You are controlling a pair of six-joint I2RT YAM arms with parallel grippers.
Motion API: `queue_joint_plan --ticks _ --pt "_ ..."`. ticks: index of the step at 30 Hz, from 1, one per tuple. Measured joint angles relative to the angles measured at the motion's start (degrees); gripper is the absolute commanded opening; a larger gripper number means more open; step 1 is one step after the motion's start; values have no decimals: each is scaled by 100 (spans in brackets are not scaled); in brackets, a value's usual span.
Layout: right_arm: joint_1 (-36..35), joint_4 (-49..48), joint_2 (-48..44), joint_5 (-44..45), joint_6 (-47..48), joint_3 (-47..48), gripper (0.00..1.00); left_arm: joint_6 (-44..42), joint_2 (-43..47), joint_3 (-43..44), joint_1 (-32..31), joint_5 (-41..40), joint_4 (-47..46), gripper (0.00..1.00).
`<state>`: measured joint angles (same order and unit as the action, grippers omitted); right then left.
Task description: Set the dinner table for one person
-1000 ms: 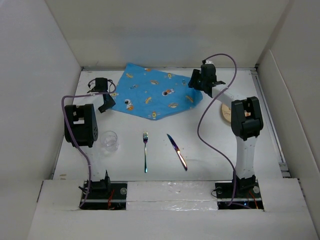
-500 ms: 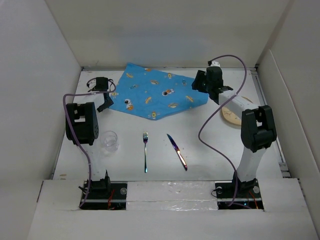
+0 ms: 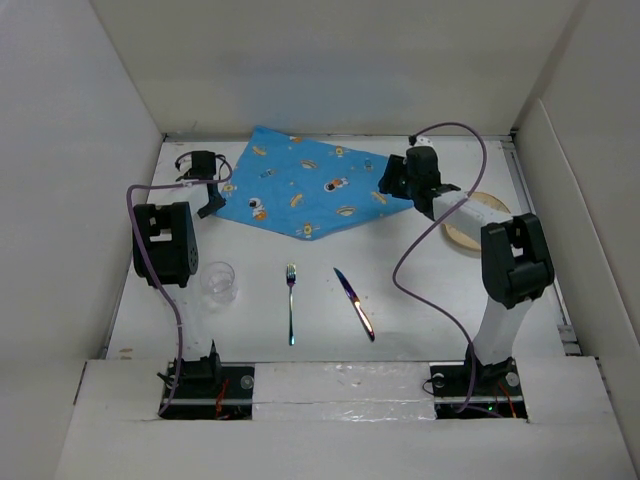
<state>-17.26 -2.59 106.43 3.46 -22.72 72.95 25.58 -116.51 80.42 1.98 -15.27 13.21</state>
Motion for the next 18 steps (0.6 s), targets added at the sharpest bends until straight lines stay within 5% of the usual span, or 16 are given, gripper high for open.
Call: queue_joint_plan --ticks 7,18 --pt "98 -201 -17 17 -94 -376 59 -74 -46 63 -24 79 -17 0" --pt "424 -168 46 61 -125 -479 60 -35 140 -13 -46 520 -7 0"
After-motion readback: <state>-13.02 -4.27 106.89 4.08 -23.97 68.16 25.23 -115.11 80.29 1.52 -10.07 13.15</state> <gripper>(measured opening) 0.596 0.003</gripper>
